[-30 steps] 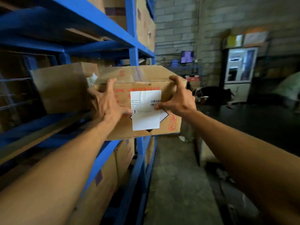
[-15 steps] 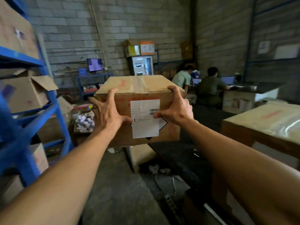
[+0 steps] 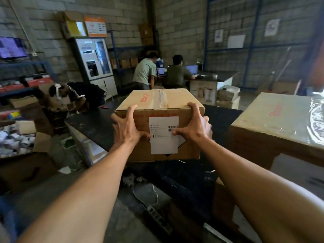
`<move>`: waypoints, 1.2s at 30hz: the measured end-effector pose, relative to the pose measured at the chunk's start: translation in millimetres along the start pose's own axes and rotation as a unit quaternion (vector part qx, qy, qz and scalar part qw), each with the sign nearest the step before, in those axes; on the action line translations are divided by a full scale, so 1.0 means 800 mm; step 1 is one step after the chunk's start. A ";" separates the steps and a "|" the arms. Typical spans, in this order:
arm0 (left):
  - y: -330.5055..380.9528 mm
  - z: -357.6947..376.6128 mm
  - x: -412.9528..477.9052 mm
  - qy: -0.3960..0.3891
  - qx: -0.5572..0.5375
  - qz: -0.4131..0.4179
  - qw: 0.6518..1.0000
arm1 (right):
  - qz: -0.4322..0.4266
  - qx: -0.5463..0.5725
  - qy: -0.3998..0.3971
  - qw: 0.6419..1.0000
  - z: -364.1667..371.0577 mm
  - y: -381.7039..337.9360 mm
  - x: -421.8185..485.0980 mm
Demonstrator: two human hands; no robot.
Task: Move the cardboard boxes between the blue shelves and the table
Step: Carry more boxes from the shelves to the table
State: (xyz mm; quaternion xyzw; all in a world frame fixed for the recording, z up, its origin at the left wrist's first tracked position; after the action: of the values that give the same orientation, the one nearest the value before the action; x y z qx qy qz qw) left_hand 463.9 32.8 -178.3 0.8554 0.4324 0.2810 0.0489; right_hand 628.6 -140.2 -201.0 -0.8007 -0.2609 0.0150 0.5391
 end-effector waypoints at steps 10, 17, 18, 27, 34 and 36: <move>-0.020 0.119 0.063 -0.110 -0.061 0.166 0.978 | 0.109 -0.026 0.154 0.982 0.057 0.060 -0.033; -0.043 0.177 0.049 -0.143 -0.115 0.248 0.951 | 0.178 -0.034 0.237 0.954 0.096 0.083 -0.094; -0.045 0.185 0.047 -0.149 -0.124 0.253 0.948 | 0.186 -0.041 0.243 0.951 0.098 0.085 -0.100; -0.049 0.271 0.022 -0.217 -0.171 0.232 0.933 | 0.247 -0.080 0.245 0.934 0.113 0.144 -0.114; -0.060 0.305 0.009 -0.212 -0.184 0.257 0.925 | 0.278 -0.085 0.246 0.925 0.131 0.185 -0.118; -0.059 0.311 0.006 -0.204 -0.177 0.271 0.924 | 0.279 -0.086 0.253 0.922 0.135 0.194 -0.120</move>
State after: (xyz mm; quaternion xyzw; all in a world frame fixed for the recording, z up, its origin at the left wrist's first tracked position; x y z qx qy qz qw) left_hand 562.2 105.3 -399.8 0.9562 0.1079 0.1750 0.2084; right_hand 575.3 -133.4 -406.0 -0.8614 0.1175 -0.0611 0.4903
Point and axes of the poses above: each hand's wrist, its own x-axis towards the middle knuckle, its own z-axis out of the palm, y = z × x, the point moved 6 cm from there along x, towards the middle knuckle, and after that the axes turned 14 degrees about x, right-handed, at the moved point
